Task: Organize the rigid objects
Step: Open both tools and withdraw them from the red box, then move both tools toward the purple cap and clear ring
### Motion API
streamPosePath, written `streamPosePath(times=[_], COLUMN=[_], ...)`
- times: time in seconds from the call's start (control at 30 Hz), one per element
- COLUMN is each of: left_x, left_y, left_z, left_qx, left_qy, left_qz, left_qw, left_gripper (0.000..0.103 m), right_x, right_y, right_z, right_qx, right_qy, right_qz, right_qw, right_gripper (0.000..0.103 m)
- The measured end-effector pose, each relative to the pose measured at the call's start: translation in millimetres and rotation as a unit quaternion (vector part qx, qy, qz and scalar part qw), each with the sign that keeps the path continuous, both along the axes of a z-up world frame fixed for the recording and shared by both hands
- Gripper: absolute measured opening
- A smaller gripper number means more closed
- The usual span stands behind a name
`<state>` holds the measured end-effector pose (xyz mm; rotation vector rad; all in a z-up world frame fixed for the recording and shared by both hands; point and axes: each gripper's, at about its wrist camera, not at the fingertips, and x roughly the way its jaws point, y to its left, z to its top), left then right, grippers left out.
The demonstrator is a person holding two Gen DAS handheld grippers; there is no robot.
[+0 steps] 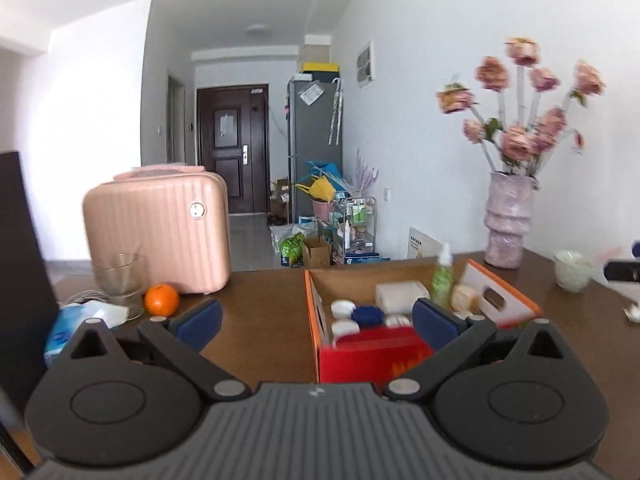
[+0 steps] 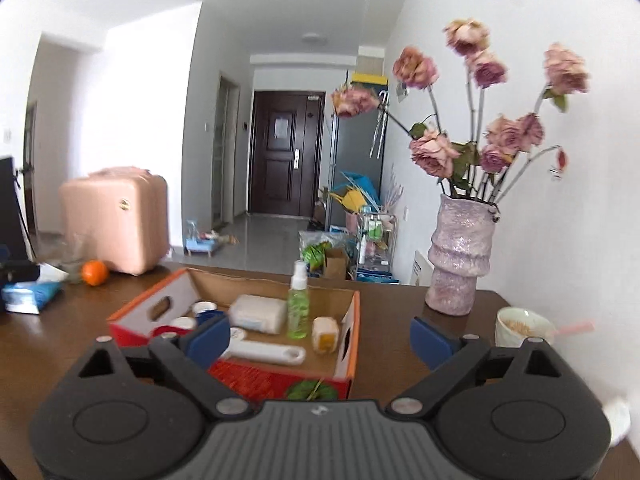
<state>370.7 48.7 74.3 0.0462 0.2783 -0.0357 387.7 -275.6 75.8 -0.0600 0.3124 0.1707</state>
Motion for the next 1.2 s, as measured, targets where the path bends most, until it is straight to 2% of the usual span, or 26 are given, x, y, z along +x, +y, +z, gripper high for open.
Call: streamPosePath(times=[0.1, 0.27, 0.33, 0.4, 0.47, 0.53, 0.63, 0.83, 1.2], left_x=[-43.8, -108.2, -130.0, -145.6, -159.3, -172.0, -187.1, -208.9, -203.4], left_y=[-6.1, -11.7, -17.3, -25.3, -30.0, -32.1, -36.5, -48.6, -47.5], left_z=[-9.1, -36.1, -47.0, -52.2, -50.6, -45.3, -40.7, -37.1, -46.3], left_qx=[-0.009, -0.073, -0.071, -0.052, -0.042, -0.051, -0.062, -0.043, -0.051], left_qy=[0.008, 0.056, 0.077, 0.088, 0.081, 0.063, 0.053, 0.043, 0.058], left_qz=[0.015, 0.003, -0.004, -0.005, -0.003, 0.004, 0.005, 0.005, 0.020], left_qw=[0.9998, 0.9957, 0.9945, 0.9947, 0.9958, 0.9967, 0.9967, 0.9981, 0.9968], left_gripper=[0.103, 0.103, 0.103, 0.103, 0.103, 0.103, 0.103, 0.103, 0.103], right_x=[-38.5, -109.8, -135.8, -152.9, -165.1, -176.7, -192.1, -212.6, -214.5], right_y=[2.7, 3.4, 0.2, -1.3, 0.3, 2.3, -1.2, -4.8, -9.7], right_z=[-4.3, -24.6, -37.4, -50.1, -57.4, -57.7, -49.0, -43.8, -59.4], right_qx=[-0.003, -0.009, 0.009, 0.017, -0.004, -0.037, -0.056, -0.039, -0.020], right_qy=[-0.009, -0.027, -0.015, 0.001, 0.012, 0.006, -0.013, -0.026, 0.004], right_qz=[0.001, 0.000, -0.004, 0.002, 0.014, 0.015, 0.017, 0.022, 0.023], right_qw=[1.000, 1.000, 1.000, 1.000, 1.000, 0.999, 0.998, 0.999, 1.000], right_gripper=[0.097, 0.097, 0.098, 0.099, 0.099, 0.099, 0.099, 0.099, 0.099])
